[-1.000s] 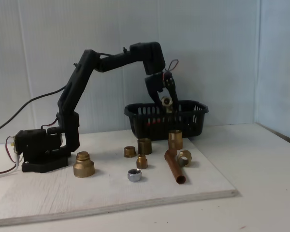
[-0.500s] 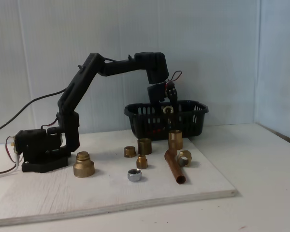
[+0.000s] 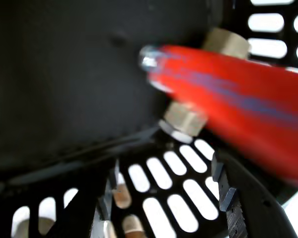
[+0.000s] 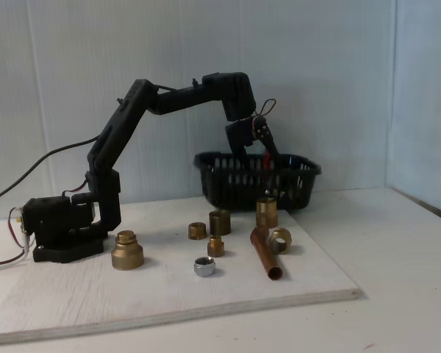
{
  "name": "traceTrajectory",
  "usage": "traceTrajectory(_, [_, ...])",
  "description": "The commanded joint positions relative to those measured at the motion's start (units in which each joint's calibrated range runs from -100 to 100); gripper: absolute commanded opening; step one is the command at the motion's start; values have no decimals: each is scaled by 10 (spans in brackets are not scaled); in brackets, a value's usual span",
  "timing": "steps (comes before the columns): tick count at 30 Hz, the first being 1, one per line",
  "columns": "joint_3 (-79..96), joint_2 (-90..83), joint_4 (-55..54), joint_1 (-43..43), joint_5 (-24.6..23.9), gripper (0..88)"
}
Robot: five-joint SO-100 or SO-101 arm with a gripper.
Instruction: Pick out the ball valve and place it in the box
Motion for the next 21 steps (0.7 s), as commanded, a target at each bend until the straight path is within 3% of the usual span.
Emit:
traceTrajectory(1, [-27,-15,-5,3,-3,207])
traceTrajectory(21, [-28,-22,8,3,0,207])
